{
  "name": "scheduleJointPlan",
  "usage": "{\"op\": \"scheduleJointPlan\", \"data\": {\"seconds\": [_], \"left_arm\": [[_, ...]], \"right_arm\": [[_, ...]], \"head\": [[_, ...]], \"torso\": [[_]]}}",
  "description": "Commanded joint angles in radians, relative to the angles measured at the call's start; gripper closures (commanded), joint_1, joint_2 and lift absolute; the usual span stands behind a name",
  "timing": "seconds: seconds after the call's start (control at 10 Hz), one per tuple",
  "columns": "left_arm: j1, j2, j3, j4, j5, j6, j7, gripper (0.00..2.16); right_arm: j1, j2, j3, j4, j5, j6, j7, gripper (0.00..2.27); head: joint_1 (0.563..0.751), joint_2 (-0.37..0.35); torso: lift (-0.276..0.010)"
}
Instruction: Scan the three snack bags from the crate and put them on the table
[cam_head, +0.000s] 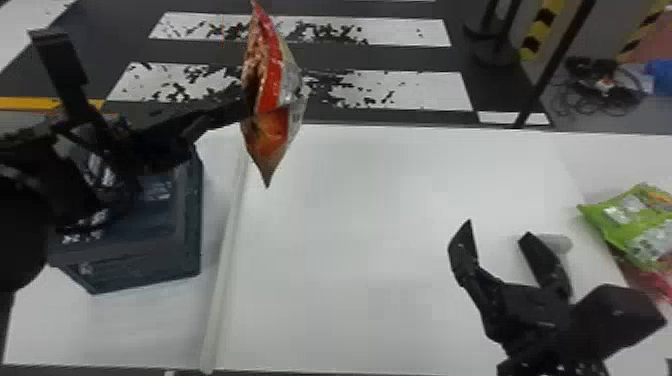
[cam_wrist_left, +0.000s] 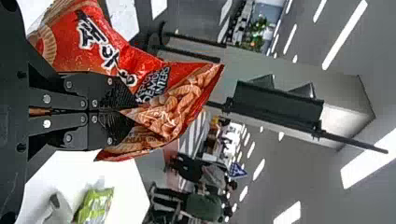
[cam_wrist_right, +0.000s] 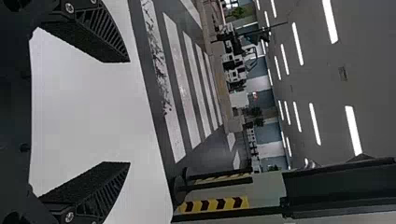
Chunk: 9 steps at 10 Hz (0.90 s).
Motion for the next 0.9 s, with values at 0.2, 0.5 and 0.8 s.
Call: {"op": "scheduleJointPlan", "data": {"seconds": [0.2,0.5,0.8], "left_arm": [[-0.032,-0.053,-0.243,0.173,-0.197,-0.069,-0.07,2.15],[-0.052,-0.082,-0.475,0.307,-0.438,-0.2,-0.105,2.15],[-0.111,-0.111,-0.606,0.431,-0.516,-0.228,-0.128,2.15]], "right_arm": [[-0.023,0.0,-0.036,-0.002,-0.017,0.0,0.0,0.1],[-0.049,0.0,-0.051,-0.004,-0.028,0.015,0.001,0.1],[-0.052,-0.004,-0.068,-0.01,-0.057,0.012,0.008,0.1]], "head": [[0.695,-0.14],[0.695,-0.269],[0.695,-0.35]], "torso": [[-0.094],[-0.094],[-0.094]]}}
